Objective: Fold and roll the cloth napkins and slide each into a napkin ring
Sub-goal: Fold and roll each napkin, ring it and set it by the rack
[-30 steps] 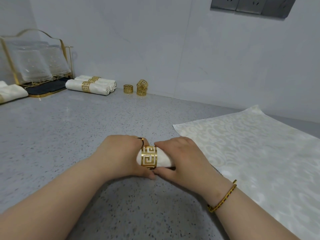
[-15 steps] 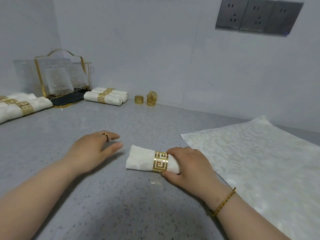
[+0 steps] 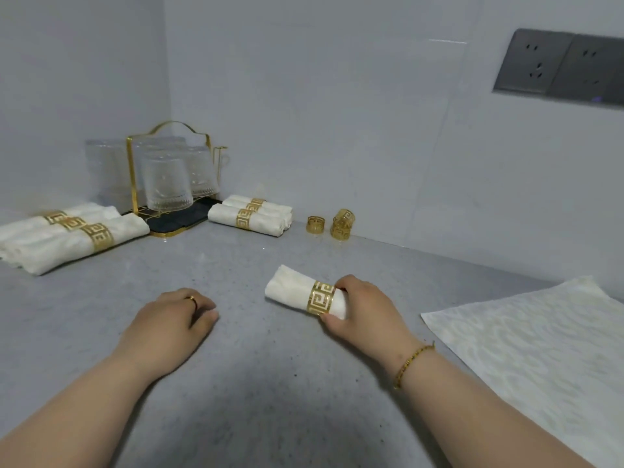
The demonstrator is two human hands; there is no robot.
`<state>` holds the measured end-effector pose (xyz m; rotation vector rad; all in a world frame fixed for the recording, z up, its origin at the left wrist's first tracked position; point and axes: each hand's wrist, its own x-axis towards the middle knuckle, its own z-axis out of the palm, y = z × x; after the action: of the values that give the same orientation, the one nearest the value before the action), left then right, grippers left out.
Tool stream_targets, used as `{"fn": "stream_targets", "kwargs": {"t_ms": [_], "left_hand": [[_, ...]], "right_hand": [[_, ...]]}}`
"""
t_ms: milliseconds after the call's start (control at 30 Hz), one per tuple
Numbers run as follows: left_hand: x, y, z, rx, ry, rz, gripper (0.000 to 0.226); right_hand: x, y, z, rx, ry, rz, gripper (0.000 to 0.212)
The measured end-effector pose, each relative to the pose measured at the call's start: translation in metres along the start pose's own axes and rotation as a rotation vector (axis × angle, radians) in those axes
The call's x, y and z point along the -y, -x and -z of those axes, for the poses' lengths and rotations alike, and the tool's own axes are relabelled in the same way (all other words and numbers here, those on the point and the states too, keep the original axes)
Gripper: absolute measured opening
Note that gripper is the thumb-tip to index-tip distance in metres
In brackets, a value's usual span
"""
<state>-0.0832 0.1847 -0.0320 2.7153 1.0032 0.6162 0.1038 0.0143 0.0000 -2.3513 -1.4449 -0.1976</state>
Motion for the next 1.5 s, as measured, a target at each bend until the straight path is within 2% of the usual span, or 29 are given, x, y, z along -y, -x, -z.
{"fn": "stream_targets", "kwargs": {"t_ms": [367,467,567,700,800,900,967,1133,1233,1367,1400,1500], "left_hand": [[0.010,-0.011,-0.005,0.026,-0.011,-0.046,0.032],[0.008,-0.010,-0.006,-0.012,-0.022,-0.053,0.031],[0.010,-0.008,-0.010,-0.127,0.022,-0.089,0.022],[0.006,-0.012,-0.006,-0.053,0.027,-0.062,0.043],[0.012,-0.010,-0.009,-0.082,0.036,-0.042,0.069],[0.011,-0.009,-0.008,0.002,0.045,-0.057,0.039],[0.015,-0.007,-0.011,-0.079,0.025,-0.070,0.032],[0.015,-0.006,-0.011,-0.120,0.044,-0.109,0.031],[0.015,-0.007,-0.008,-0.085,0.060,-0.067,0.032],[0.012,-0.007,-0.011,-0.057,0.090,-0.002,0.057],[0.012,-0.005,-0.009,-0.041,0.073,0.002,0.056],[0.011,-0.006,-0.008,-0.010,0.033,-0.004,0.036]], "right_hand": [[0.063,-0.175,-0.079,0.013,0.038,0.054,0.040],[0.072,-0.200,-0.094,0.001,0.074,0.081,0.041],[0.080,-0.218,-0.109,-0.030,0.108,0.085,0.041],[0.076,-0.229,-0.118,-0.125,0.183,0.045,0.040],[0.075,-0.232,-0.121,-0.126,0.163,0.036,0.044],[0.076,-0.233,-0.122,-0.091,0.109,0.031,0.045],[0.074,-0.231,-0.122,-0.075,0.124,0.020,0.047],[0.072,-0.226,-0.120,-0.077,0.195,-0.003,0.055],[0.071,-0.225,-0.119,-0.076,0.201,-0.001,0.058],[0.073,-0.221,-0.117,-0.071,0.190,0.023,0.061],[0.073,-0.219,-0.116,-0.070,0.175,0.022,0.062],[0.071,-0.208,-0.111,-0.074,0.114,-0.004,0.061]]}}
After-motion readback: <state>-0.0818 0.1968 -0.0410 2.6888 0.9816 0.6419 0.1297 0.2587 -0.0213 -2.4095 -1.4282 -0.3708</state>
